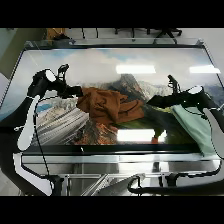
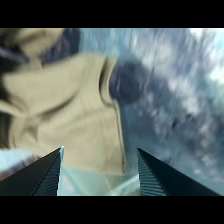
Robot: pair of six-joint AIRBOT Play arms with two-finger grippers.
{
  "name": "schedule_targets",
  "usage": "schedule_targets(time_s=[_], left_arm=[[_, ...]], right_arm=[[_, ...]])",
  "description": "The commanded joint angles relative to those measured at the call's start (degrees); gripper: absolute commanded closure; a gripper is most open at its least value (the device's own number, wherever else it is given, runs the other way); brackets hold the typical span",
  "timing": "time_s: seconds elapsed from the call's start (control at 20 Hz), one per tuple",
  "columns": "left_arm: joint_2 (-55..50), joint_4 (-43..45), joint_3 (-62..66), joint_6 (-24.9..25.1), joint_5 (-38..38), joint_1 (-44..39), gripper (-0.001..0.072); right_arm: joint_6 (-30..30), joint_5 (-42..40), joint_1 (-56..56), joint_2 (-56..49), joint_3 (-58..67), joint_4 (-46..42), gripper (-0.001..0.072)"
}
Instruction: Fold the shirts.
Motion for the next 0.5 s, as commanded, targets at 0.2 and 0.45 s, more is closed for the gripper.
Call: schedule_targets(time_s=[0.2, 0.45], left_arm=[[-10.2, -11.2, 4.1, 3.3, 3.6, 2.0, 0.0012], [-12.4, -11.5, 9.2, 3.3, 1.8, 1.9, 0.0687]], right_arm=[[-0.2, -3.2, 7.1, -7.2, -1.4, -1.0, 0.0194], [-0.2, -4.4, 7.9, -7.8, -1.4, -0.2, 0.0352]])
